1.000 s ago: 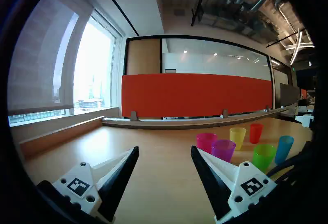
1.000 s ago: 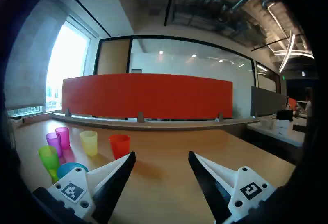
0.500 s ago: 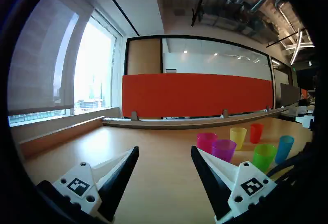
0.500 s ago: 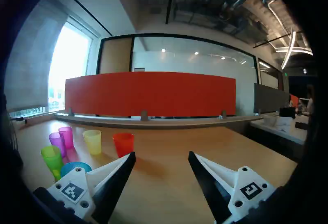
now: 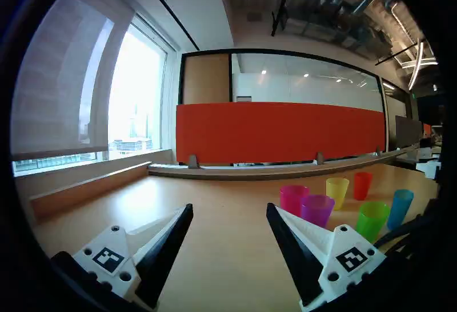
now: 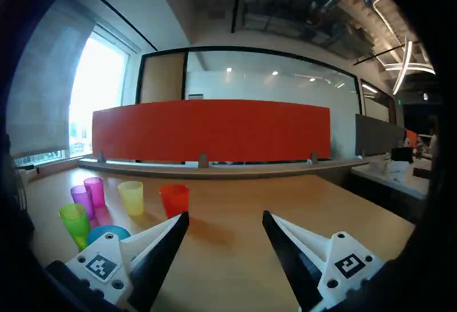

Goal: Pour water

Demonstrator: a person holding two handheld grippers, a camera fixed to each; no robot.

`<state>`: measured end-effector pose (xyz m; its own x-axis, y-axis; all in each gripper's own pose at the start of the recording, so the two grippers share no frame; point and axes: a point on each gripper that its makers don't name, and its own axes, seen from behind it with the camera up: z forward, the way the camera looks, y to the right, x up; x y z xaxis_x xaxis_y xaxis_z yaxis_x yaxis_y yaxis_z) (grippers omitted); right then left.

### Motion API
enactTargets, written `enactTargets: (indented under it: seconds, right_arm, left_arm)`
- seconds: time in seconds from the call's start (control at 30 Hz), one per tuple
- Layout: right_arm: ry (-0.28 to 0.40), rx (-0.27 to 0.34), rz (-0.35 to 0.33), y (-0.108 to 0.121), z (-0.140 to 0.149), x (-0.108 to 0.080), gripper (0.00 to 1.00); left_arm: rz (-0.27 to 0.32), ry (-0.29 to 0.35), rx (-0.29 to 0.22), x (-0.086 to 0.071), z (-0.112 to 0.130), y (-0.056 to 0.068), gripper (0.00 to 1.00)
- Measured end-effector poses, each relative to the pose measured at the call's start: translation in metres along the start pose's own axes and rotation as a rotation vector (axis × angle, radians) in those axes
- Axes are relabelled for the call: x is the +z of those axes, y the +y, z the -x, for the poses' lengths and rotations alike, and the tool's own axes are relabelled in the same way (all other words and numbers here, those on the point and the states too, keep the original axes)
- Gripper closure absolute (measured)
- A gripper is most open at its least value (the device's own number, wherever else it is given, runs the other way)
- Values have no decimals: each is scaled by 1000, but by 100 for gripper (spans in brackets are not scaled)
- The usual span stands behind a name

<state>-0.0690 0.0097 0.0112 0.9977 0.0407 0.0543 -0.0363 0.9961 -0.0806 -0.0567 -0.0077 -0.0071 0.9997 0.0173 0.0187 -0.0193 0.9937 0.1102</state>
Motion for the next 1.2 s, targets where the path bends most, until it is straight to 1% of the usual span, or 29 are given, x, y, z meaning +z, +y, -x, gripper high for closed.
enactTargets:
  seconds: [0.4,1.07,1.2]
  right_arm:
    - [-5,-7,-24,-4,3,2,0]
    - [17,-36,-22,-6,-3,-1,0]
    - [27,-26,-13,-5,-4,-1,0]
  left_arm:
    - [0,0,-1,0,0,0,5]
    - [0,0,-1,-1,0,-1,5]
    - [0,0,-1,-1,0,0,5]
